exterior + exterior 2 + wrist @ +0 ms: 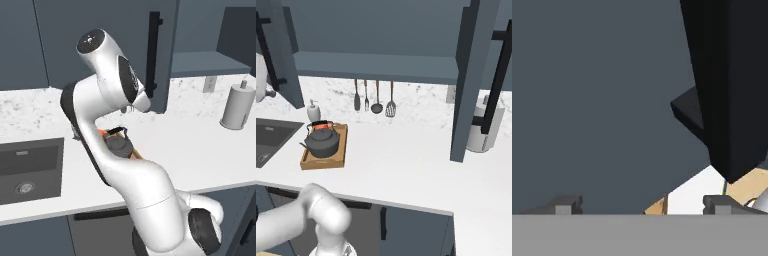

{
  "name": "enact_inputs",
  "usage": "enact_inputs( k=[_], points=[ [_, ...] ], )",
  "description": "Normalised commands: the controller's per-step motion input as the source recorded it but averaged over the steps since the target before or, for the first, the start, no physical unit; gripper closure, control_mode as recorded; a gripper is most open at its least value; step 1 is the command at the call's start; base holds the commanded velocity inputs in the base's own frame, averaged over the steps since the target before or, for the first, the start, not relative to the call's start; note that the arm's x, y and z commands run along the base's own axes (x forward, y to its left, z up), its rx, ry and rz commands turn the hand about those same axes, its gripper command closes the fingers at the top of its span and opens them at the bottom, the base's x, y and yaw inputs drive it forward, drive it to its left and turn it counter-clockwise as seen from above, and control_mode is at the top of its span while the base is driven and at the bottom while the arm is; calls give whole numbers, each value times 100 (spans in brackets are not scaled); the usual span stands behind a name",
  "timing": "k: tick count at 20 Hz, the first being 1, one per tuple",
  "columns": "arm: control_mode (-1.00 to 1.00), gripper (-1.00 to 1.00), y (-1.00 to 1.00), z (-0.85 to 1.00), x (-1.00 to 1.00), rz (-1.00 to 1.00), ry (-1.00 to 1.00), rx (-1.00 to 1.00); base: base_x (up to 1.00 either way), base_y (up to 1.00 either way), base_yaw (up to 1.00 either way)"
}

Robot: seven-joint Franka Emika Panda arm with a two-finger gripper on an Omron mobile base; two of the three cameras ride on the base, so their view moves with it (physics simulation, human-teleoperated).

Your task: Pick the kettle from the counter and place it on the tray. Then pick the mug from the cabinet and place it on the tray. Then close the cabinet doors.

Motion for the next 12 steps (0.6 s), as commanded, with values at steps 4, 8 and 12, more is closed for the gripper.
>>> enact_inputs(
  k=[4,8,12],
  points=[
    [-100,-100,-59,0,94,44,-24,8,0,0,0],
    [-100,-100,-34,0,100,38,-17,8,0,0,0],
    [-100,-100,-10,0,100,25,-11,1,0,0,0]
  ],
)
